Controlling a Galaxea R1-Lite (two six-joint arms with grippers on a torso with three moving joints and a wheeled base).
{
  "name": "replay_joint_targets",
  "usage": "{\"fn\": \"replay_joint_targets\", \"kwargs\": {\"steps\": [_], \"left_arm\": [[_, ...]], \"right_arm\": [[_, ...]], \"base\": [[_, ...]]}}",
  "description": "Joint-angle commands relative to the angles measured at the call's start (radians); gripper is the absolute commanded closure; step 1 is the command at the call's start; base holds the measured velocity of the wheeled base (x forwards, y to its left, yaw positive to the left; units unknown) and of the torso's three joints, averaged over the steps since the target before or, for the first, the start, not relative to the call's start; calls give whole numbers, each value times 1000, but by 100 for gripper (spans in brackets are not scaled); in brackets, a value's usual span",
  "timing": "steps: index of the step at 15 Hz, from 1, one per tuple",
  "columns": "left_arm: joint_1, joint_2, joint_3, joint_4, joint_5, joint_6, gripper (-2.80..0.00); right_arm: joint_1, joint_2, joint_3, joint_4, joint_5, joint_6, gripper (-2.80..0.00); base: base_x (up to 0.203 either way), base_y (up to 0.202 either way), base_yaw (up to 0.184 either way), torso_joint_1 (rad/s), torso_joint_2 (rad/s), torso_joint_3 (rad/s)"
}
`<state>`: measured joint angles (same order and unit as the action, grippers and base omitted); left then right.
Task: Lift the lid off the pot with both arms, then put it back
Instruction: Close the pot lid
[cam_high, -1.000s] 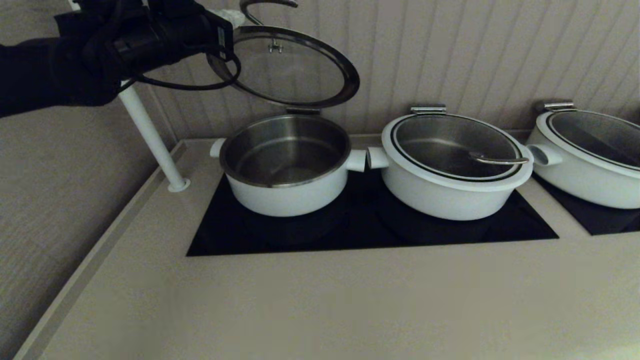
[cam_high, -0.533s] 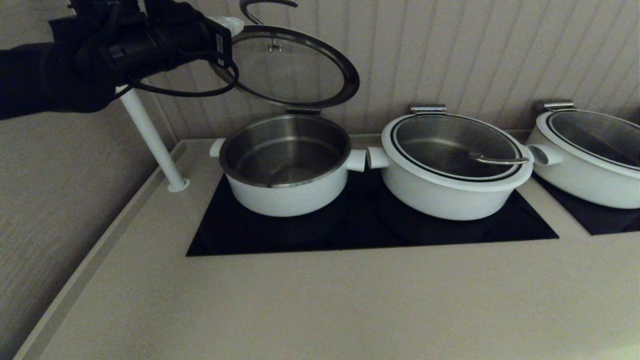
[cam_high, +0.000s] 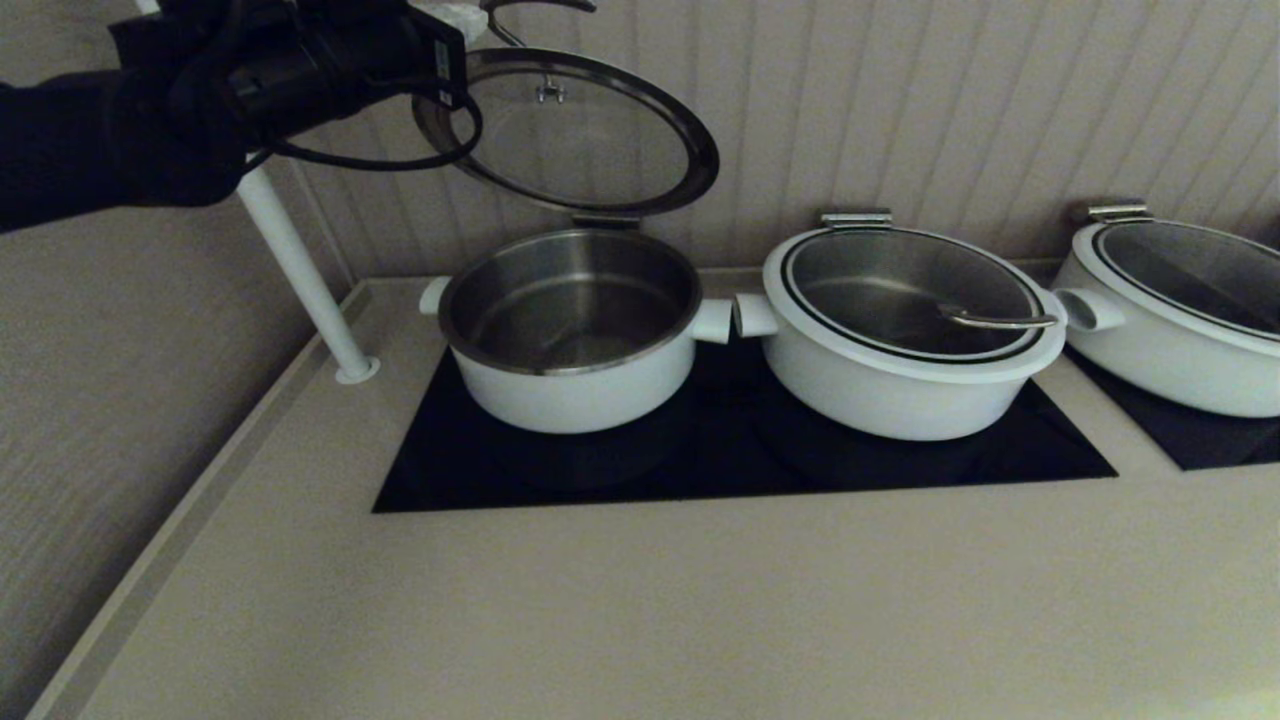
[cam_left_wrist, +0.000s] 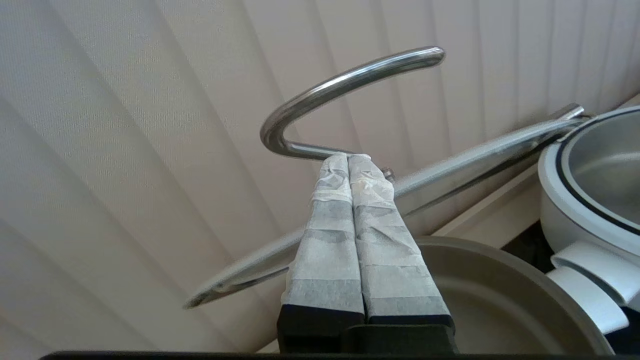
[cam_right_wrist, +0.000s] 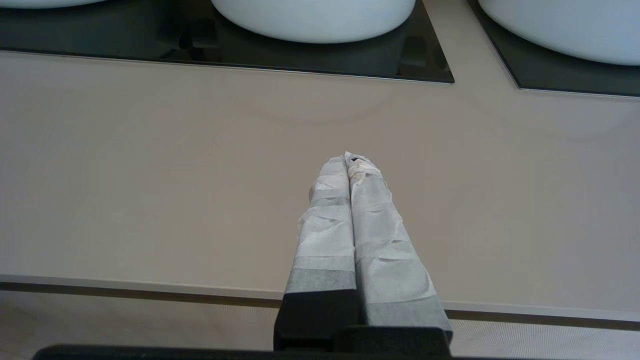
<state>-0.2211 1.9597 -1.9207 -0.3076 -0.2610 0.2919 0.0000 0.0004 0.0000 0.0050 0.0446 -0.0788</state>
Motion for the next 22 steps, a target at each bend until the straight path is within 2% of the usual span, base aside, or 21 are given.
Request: {"fn": "replay_joint_targets", "kwargs": {"steps": [1, 11, 18, 22], "left_arm": [[0, 28, -13, -2, 0, 2, 0], [0, 74, -4, 1, 3, 7, 0], [2, 8, 106, 1, 3, 10, 0], [0, -6, 113, 7, 3, 10, 0]], "right_arm": [[0, 1, 0, 0, 0, -1, 0], [0, 1, 0, 0, 0, -1, 0], [0, 1, 0, 0, 0, 0, 0], [0, 1, 0, 1, 0, -1, 0]], "base": [[0, 0, 0, 0, 0, 0], [0, 0, 0, 0, 0, 0], [0, 0, 0, 0, 0, 0], [0, 0, 0, 0, 0, 0]]}}
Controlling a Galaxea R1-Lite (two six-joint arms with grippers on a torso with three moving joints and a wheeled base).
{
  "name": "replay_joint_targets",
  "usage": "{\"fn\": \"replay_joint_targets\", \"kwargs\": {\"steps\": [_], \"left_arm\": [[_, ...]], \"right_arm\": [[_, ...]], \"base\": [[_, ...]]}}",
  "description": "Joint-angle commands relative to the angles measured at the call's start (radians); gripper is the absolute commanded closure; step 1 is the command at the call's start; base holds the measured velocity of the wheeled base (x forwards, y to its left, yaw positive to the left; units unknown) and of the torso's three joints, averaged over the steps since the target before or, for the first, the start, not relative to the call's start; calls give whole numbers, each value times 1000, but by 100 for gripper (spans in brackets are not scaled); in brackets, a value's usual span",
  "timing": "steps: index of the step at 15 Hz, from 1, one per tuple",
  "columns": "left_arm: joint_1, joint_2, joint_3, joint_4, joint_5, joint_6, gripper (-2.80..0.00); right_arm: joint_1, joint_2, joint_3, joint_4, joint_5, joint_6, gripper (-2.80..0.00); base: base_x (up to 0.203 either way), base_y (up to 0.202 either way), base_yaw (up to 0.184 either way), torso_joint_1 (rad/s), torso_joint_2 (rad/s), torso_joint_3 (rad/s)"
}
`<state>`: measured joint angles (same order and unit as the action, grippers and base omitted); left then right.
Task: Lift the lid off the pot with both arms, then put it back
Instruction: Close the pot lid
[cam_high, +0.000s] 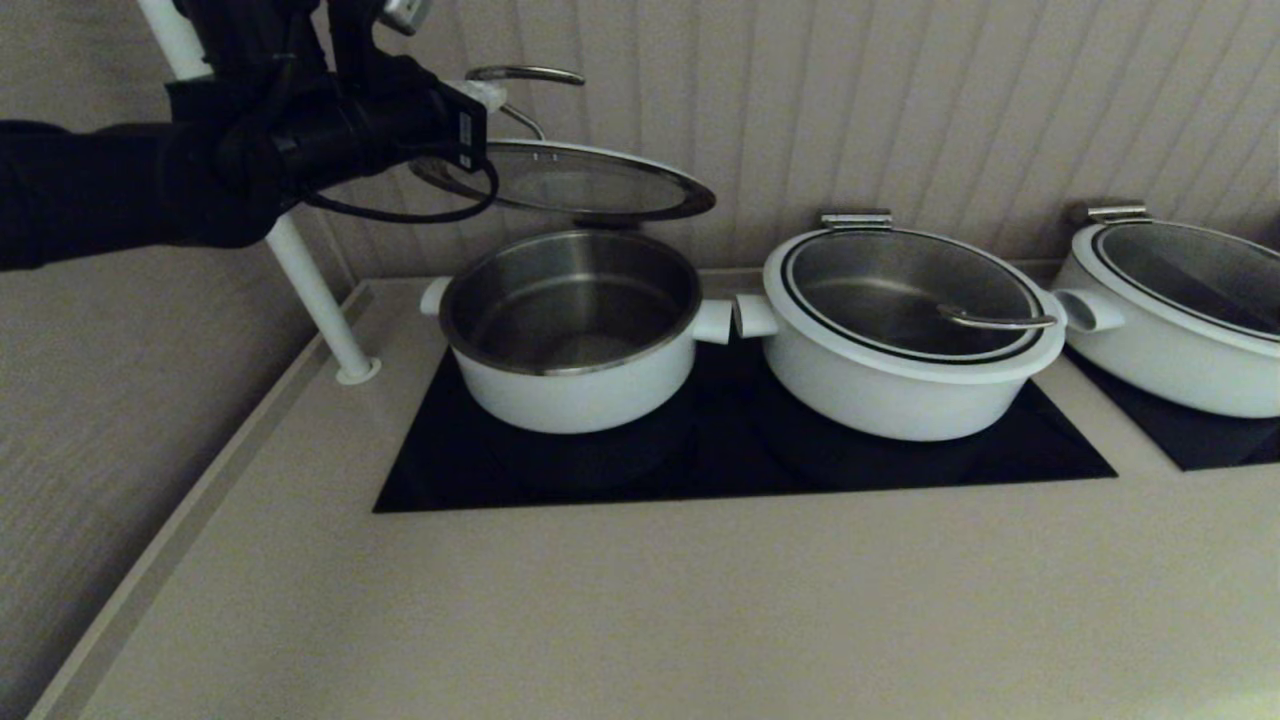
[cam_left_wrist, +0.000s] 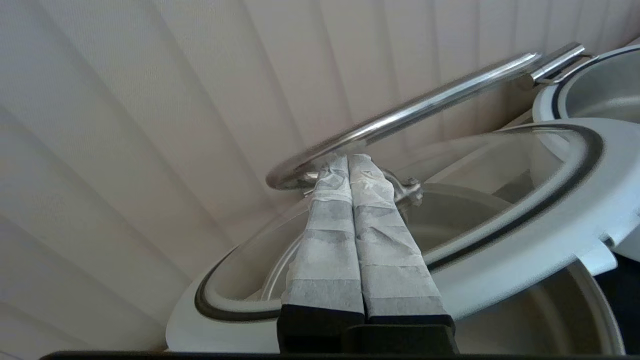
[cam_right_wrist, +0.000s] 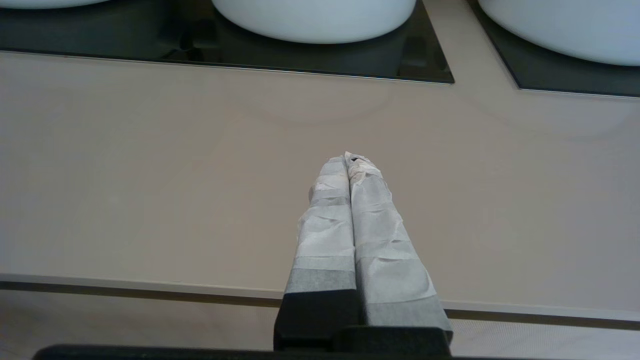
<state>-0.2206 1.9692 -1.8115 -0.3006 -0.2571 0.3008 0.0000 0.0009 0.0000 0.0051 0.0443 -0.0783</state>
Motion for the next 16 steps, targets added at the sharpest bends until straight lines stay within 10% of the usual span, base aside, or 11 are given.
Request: {"fn": "replay_joint_targets", "kwargs": {"steps": [1, 16], "left_arm": [[0, -19, 12, 2, -2, 1, 0], [1, -95, 235, -9, -2, 0, 0]], "right_arm": [[0, 1, 0, -1, 1, -1, 0], [0, 1, 0, -1, 0, 0, 0]], "base": [[0, 0, 0, 0, 0, 0], [0, 0, 0, 0, 0, 0]]}}
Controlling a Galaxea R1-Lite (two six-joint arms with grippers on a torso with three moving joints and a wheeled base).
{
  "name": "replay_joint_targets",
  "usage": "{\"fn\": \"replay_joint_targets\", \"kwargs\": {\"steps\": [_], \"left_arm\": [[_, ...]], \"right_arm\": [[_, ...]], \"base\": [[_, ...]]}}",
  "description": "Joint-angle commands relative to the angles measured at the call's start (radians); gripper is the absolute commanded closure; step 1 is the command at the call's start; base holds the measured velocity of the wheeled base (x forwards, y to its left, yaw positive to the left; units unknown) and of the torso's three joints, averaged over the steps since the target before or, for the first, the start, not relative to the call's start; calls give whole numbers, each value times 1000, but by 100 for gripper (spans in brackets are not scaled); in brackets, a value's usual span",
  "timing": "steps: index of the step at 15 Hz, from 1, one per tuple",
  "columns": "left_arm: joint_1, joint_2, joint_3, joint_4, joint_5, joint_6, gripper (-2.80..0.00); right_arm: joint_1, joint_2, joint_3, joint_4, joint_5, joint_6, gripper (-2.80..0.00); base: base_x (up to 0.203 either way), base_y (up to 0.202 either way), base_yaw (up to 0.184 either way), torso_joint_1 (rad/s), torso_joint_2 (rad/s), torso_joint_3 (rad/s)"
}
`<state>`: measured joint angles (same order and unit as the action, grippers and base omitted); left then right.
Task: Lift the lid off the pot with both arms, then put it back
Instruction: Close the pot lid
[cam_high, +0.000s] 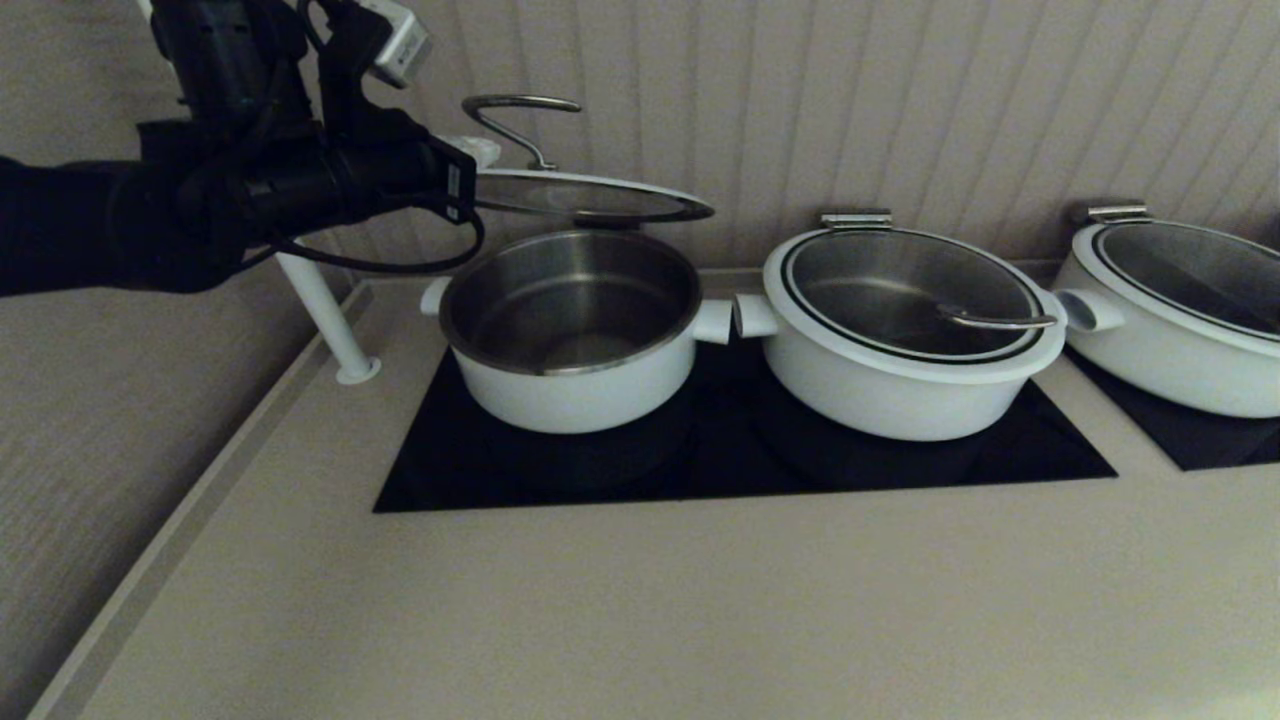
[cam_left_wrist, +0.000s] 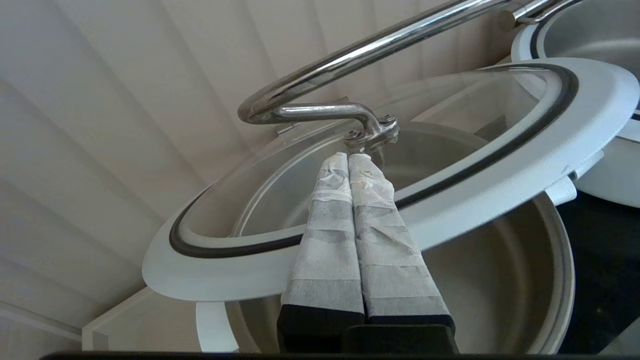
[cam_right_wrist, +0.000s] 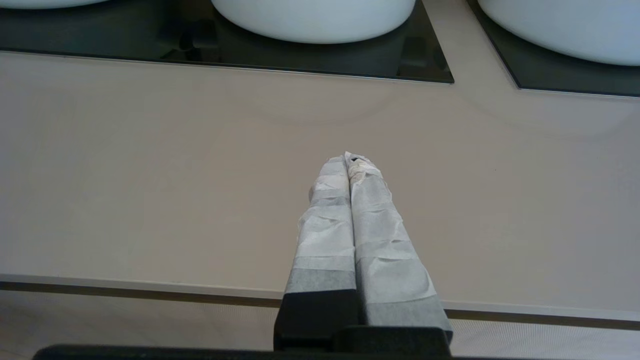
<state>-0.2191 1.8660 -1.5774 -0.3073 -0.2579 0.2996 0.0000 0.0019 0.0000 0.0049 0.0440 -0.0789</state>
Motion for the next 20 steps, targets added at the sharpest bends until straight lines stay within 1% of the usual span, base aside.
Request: {"fn": "replay_joint_targets", "kwargs": {"steps": [1, 12, 13, 16, 20], "left_arm": [[0, 10, 1, -3, -1, 1, 0], [-1, 6, 1, -3, 2, 3, 0], [-2, 7, 1, -9, 2, 3, 0], [-2, 17, 24, -80, 2, 3, 0], [-2, 2, 60, -89, 2, 3, 0]], "right_arm": [[0, 0, 0, 0, 0, 1, 0], [0, 0, 0, 0, 0, -1, 0], [0, 0, 0, 0, 0, -1, 0], [0, 0, 0, 0, 0, -1, 0], [0, 0, 0, 0, 0, -1, 0]], "base": [[0, 0, 0, 0, 0, 0], [0, 0, 0, 0, 0, 0], [0, 0, 0, 0, 0, 0], [0, 0, 0, 0, 0, 0], [0, 0, 0, 0, 0, 0]]}}
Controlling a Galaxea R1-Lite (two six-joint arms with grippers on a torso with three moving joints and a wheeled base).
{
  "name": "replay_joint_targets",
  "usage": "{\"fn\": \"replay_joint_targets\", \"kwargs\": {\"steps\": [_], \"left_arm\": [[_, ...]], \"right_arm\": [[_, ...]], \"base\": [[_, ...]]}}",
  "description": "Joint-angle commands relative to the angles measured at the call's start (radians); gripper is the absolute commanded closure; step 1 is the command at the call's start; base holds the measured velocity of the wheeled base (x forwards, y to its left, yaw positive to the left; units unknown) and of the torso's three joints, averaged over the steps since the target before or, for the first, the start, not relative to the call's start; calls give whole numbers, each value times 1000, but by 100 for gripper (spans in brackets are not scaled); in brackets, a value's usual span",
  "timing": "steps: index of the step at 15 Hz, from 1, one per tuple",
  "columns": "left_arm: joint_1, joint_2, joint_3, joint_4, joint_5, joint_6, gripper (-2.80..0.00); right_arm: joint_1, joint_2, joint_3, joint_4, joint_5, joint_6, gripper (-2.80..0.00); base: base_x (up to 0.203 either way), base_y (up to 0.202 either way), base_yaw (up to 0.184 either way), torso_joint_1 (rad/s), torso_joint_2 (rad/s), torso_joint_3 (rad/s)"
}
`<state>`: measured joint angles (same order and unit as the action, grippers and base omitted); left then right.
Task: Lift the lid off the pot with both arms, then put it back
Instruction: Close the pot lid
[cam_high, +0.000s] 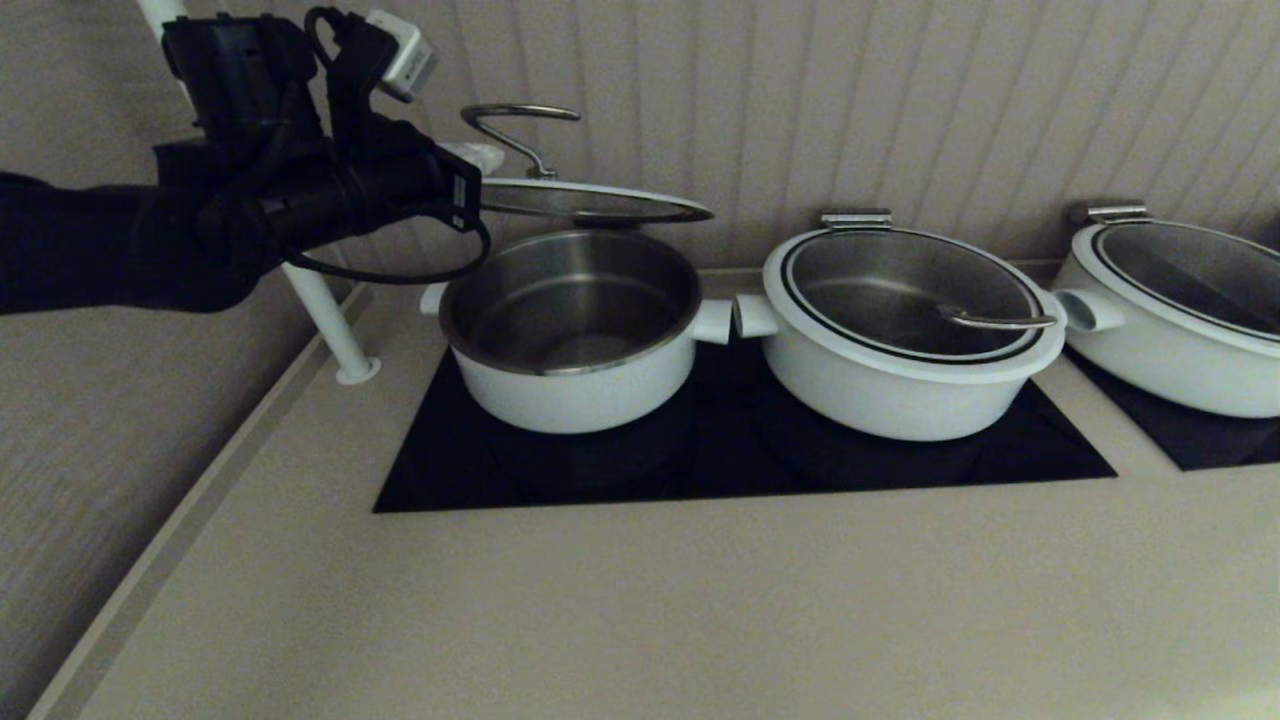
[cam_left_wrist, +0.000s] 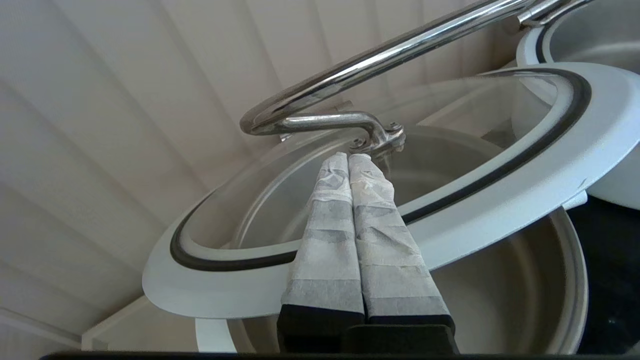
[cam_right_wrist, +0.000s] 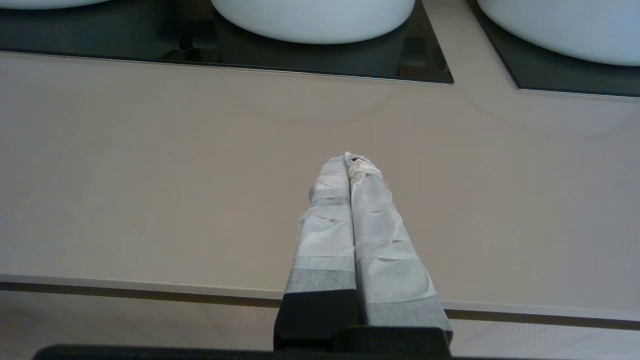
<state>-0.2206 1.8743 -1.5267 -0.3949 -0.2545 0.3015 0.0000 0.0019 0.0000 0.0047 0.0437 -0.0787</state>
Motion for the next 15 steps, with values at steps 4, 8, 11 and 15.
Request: {"fn": "replay_joint_targets", "kwargs": {"steps": [4, 8, 11, 15], "left_arm": [[1, -19, 52, -1, 0, 2, 0], [1, -40, 96, -2, 0, 2, 0], [1, -61, 129, -2, 0, 1, 0], [1, -74, 171, -16, 0, 1, 0]], "right_arm": [[0, 0, 0, 0, 1, -1, 0], [0, 0, 0, 0, 1, -1, 0], [0, 0, 0, 1, 1, 0, 0], [0, 0, 0, 0, 1, -1, 0]], "base": [[0, 0, 0, 0, 0, 0], [0, 0, 0, 0, 0, 0], [0, 0, 0, 0, 0, 0], [0, 0, 0, 0, 0, 0]]}}
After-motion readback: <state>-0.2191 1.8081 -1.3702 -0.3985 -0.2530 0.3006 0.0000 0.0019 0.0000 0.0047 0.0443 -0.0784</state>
